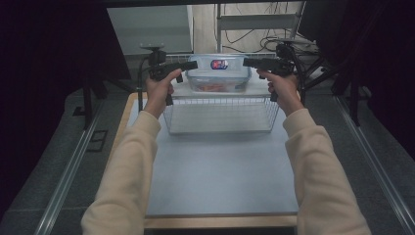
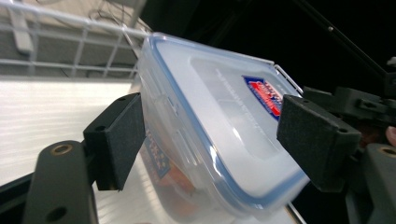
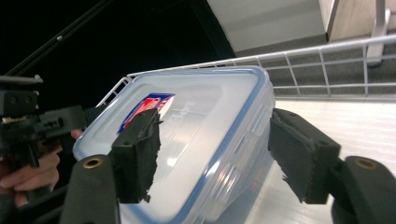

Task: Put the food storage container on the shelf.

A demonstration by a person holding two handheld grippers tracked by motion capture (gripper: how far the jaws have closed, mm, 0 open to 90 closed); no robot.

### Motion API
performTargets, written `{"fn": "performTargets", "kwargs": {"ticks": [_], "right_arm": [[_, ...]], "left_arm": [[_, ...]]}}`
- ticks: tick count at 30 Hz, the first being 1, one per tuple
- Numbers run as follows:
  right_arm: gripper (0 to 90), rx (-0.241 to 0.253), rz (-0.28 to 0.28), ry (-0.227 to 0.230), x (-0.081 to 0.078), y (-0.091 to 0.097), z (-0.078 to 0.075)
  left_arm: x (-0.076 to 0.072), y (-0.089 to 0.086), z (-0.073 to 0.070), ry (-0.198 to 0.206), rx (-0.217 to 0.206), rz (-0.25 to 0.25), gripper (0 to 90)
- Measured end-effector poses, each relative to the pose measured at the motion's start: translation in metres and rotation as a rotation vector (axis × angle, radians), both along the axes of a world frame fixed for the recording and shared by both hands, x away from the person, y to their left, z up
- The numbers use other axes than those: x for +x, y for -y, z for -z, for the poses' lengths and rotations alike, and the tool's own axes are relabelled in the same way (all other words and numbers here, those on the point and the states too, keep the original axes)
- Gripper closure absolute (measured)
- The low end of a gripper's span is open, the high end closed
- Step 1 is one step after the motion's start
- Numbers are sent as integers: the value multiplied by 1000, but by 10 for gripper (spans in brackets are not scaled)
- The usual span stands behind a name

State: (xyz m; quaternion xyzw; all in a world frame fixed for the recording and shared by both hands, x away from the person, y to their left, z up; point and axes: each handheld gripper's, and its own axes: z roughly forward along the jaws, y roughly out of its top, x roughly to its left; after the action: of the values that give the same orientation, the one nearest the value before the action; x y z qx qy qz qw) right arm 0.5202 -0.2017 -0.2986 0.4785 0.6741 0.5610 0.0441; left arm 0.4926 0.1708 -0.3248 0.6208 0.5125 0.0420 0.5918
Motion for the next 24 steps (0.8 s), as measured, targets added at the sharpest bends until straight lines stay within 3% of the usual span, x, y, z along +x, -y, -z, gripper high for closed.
{"fn": "performTargets", "kwargs": {"ticks": [3, 6, 10, 16, 20, 24], "right_arm": [[314, -18, -21, 34, -11, 5, -3], [300, -34, -49, 60, -24, 9, -4], [282, -118, -89, 126, -48, 13, 0], [261, -163, -171, 184, -85, 20, 12], [260, -154, -197, 199, -108, 24, 25], [257, -147, -227, 201, -129, 24, 46]], "left_arm": [[-15, -6, -4, 37, 19, -1, 239], [-32, -10, -2, 62, 64, -23, 248], [-59, -14, 0, 85, 41, 19, 255], [-108, -13, 11, 142, 105, 82, 252], [-137, -8, 27, 141, 146, 115, 249], [-161, -5, 52, 100, 104, 169, 251]]}}
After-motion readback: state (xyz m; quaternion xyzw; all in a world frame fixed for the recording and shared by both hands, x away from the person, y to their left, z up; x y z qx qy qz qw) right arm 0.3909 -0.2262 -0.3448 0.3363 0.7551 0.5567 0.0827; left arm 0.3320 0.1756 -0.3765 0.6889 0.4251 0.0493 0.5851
